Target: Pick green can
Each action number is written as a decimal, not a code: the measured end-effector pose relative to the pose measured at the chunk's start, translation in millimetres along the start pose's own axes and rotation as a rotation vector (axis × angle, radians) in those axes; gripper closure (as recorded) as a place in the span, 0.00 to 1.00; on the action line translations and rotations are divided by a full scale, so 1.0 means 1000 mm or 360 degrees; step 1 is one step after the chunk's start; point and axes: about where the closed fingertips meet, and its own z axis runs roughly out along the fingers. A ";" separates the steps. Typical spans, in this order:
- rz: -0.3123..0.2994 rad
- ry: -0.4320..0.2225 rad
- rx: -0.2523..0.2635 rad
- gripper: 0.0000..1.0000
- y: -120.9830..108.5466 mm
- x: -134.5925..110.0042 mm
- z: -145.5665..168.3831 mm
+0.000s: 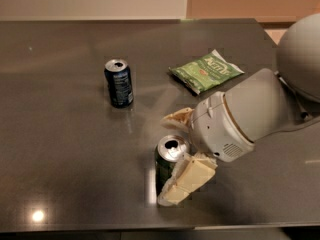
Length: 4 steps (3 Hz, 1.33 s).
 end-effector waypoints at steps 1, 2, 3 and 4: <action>-0.0001 0.0004 0.0001 0.41 0.002 0.000 0.000; 0.0012 0.0017 0.0012 0.65 0.000 0.000 -0.004; 0.0014 0.0028 0.0043 0.88 -0.013 -0.007 -0.023; 0.0002 0.0027 0.0099 1.00 -0.034 -0.020 -0.057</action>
Offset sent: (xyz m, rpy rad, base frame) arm 0.0053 -0.0104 0.0063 -0.0183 0.0062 -0.0316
